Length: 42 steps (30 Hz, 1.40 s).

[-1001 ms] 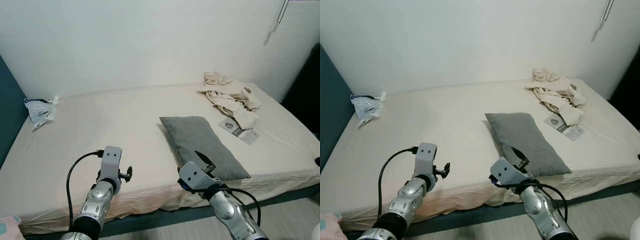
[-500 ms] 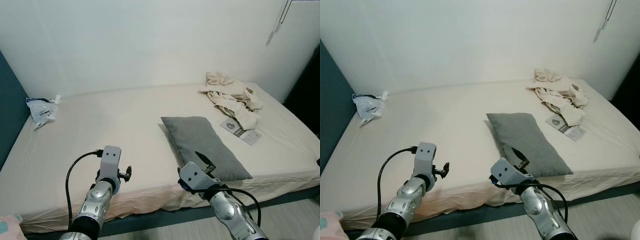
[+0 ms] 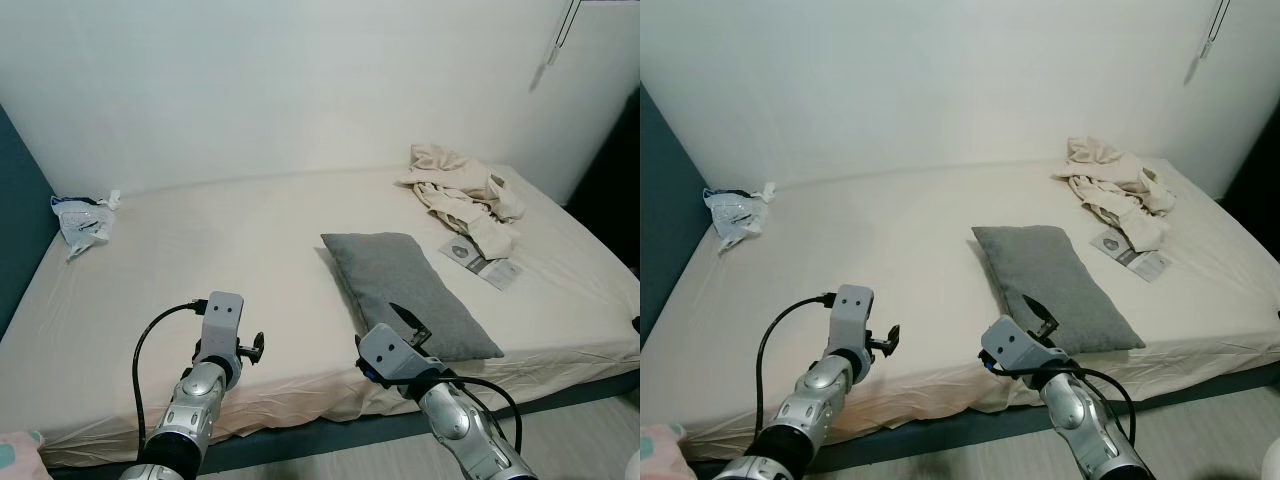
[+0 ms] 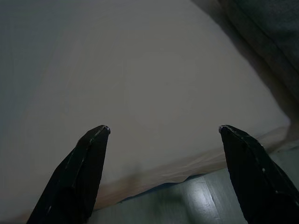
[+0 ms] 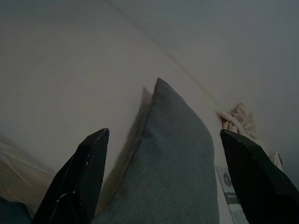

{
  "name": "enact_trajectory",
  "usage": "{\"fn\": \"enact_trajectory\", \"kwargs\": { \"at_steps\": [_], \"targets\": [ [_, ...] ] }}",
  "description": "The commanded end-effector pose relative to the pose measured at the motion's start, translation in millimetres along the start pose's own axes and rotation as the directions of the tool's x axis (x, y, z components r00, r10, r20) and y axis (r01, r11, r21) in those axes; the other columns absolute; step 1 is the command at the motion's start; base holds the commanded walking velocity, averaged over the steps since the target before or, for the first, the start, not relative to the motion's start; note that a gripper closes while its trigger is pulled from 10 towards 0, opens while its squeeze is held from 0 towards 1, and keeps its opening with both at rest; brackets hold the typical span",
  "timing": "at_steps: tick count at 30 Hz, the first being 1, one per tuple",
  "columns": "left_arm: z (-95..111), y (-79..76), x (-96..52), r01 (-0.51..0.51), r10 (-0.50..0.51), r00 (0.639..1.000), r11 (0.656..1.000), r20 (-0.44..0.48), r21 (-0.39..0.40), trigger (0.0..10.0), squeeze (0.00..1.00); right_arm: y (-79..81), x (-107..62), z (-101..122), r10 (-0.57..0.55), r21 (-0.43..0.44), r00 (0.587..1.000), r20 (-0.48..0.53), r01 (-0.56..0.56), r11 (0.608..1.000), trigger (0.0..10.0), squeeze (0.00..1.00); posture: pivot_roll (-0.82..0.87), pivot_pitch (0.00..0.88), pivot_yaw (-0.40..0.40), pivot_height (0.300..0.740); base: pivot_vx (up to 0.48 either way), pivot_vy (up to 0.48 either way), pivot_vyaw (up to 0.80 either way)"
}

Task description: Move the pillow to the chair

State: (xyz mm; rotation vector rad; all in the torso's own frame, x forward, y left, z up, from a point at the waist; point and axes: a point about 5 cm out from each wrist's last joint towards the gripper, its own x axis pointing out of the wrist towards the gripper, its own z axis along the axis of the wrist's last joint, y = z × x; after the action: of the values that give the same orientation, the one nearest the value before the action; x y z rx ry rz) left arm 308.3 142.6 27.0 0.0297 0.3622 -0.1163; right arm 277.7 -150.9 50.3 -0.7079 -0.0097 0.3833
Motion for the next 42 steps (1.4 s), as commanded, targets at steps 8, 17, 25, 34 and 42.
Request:
{"fn": "enact_trajectory", "kwargs": {
  "at_steps": [8, 17, 25, 34, 42],
  "targets": [
    [-4.7, -0.4, -1.4, 0.0, 0.0, 1.0, 1.0, -0.017, -0.006, 10.0, 0.0, 4.8, -0.4, 1.4, 0.022, -0.021, 1.0, 0.0, -0.022, 1.0, 10.0, 0.0, -0.08, 0.057, 0.016, 0.74, 0.0, 0.0, 0.0],
    [-5.2, -0.7, -1.8, 0.002, -0.002, 1.0, 1.0, -0.019, -0.004, 10.0, 0.0, 5.4, -0.8, 2.4, 0.019, -0.02, 1.0, 0.003, -0.019, 1.0, 10.0, 0.0, -0.08, 0.064, 0.018, 0.74, 0.0, 0.0, 0.0],
    [-4.5, -0.4, -1.4, 0.005, -0.005, 1.0, 1.0, -0.019, -0.001, 10.0, 0.0, 5.8, -0.1, 3.3, 0.016, -0.017, 1.0, 0.005, -0.016, 1.0, 10.0, 0.0, -0.08, 0.065, 0.022, 0.74, 0.0, 0.0, 0.0],
    [-5.0, -0.5, -1.2, 0.004, -0.004, 1.0, 1.0, -0.022, -0.001, 10.0, 0.0, 5.3, 0.9, 3.3, 0.016, -0.018, 1.0, 0.004, -0.016, 1.0, 10.0, 0.0, -0.08, 0.066, 0.024, 0.74, 0.0, 0.0, 0.0],
    [-5.0, -1.3, -1.1, 0.005, -0.005, 1.0, 1.0, -0.022, -0.002, 10.0, 0.0, 4.6, 0.8, 2.8, 0.015, -0.019, 1.0, 0.001, -0.015, 1.0, 10.0, 0.0, -0.08, 0.062, 0.02, 0.74, 0.0, 0.0, 0.0]
  ]
}}
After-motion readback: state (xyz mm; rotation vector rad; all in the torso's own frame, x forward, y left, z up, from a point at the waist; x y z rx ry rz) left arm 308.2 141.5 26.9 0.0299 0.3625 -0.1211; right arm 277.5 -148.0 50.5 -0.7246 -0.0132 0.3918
